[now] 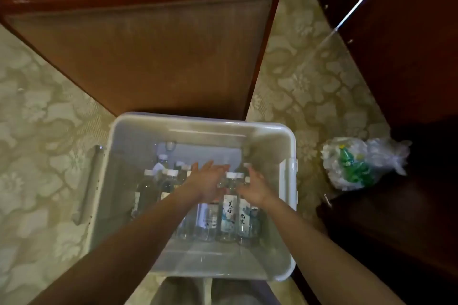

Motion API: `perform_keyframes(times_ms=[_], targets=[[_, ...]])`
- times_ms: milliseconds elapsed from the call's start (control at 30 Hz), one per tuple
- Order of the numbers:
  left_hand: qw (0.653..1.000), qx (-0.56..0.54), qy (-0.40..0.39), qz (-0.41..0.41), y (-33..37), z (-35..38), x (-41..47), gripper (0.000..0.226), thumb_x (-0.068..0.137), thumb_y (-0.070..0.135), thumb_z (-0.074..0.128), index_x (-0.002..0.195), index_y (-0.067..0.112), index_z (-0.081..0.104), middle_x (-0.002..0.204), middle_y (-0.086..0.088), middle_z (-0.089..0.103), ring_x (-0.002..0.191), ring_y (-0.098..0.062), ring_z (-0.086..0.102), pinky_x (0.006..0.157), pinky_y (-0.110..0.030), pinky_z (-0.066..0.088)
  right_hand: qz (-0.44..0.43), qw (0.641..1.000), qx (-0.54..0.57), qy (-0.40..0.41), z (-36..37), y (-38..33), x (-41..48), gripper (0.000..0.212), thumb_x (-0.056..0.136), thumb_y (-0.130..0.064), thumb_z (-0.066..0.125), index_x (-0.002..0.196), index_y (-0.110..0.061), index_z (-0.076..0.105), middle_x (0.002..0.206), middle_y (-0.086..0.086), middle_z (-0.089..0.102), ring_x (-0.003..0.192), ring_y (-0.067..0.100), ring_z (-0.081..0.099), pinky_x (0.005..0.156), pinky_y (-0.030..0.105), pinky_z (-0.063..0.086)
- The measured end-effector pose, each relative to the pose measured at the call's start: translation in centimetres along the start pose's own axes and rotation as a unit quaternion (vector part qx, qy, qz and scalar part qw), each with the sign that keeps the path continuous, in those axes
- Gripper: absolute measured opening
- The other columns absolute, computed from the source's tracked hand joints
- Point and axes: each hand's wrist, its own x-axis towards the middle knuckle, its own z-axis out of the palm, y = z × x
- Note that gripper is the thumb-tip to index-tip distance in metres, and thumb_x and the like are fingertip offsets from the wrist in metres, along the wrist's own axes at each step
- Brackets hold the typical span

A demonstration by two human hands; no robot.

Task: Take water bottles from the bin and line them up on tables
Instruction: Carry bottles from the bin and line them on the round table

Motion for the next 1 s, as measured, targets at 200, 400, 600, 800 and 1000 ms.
perform_keyframes(times_ms=[200, 400, 600, 800, 1000], targets=[[0.997, 0.053, -0.030, 0.035, -0.2, 0.7, 2.8, 0.062, 0.101, 0.040, 0.042, 0.155, 0.026, 0.016, 0.160, 0.002, 0.027, 0.152, -0.025, 0.000, 0.119, -0.057, -0.006, 0.037, 0.999, -0.013, 0.032, 1.0, 0.8, 1.3, 0.056, 0.090, -0.034, 0.058, 0.143, -0.024, 0.043, 0.145, 0.012, 0.042, 0.132, 0.032, 0.043, 0.107, 0.043, 0.041], [0.996, 0.073, -0.031, 0.034, 0.0, 1.9, 4.5, 0.059, 0.103, 0.039, 0.037, 0.155, 0.023, 0.016, 0.160, 0.000, 0.029, 0.152, -0.025, -0.002, 0.119, -0.055, -0.010, 0.067, 0.997, -0.019, 0.035, 1.7, 1.7, 1.9, 0.061, 0.082, -0.037, 0.057, 0.140, -0.027, 0.046, 0.138, 0.007, 0.048, 0.123, 0.032, 0.055, 0.101, 0.044, 0.048], [0.997, 0.048, 0.014, 0.052, -0.1, 2.4, 4.8, 0.047, 0.100, 0.033, 0.046, 0.145, 0.023, 0.041, 0.153, -0.001, 0.041, 0.151, -0.018, 0.013, 0.119, -0.048, -0.011, 0.052, 0.993, 0.072, 0.082, 2.1, 3.1, 2.9, 0.065, 0.063, -0.039, 0.066, 0.124, -0.020, 0.060, 0.123, 0.006, 0.061, 0.104, 0.023, 0.065, 0.093, 0.041, 0.055], [0.989, -0.078, 0.108, 0.057, -0.8, 2.7, 2.7, 0.036, 0.095, 0.030, 0.059, 0.131, 0.021, 0.057, 0.140, 0.002, 0.055, 0.139, -0.017, 0.039, 0.120, -0.033, 0.007, 0.038, 0.991, 0.047, 0.118, 1.3, 0.6, -0.7, 0.034, 0.089, -0.016, 0.061, 0.123, -0.013, 0.058, 0.110, 0.003, 0.065, 0.101, 0.028, 0.064, 0.084, 0.038, 0.052], [0.901, -0.420, 0.103, -0.027, -1.4, 3.3, 0.1, 0.038, 0.084, 0.011, 0.075, 0.120, 0.019, 0.063, 0.115, 0.004, 0.065, 0.100, -0.013, 0.065, 0.094, -0.031, 0.052, 0.005, 0.992, 0.014, 0.126, 1.3, 0.3, -2.9, 0.026, 0.091, -0.008, 0.060, 0.116, -0.014, 0.063, 0.104, 0.006, 0.067, 0.096, 0.028, 0.065, 0.079, 0.036, 0.054]])
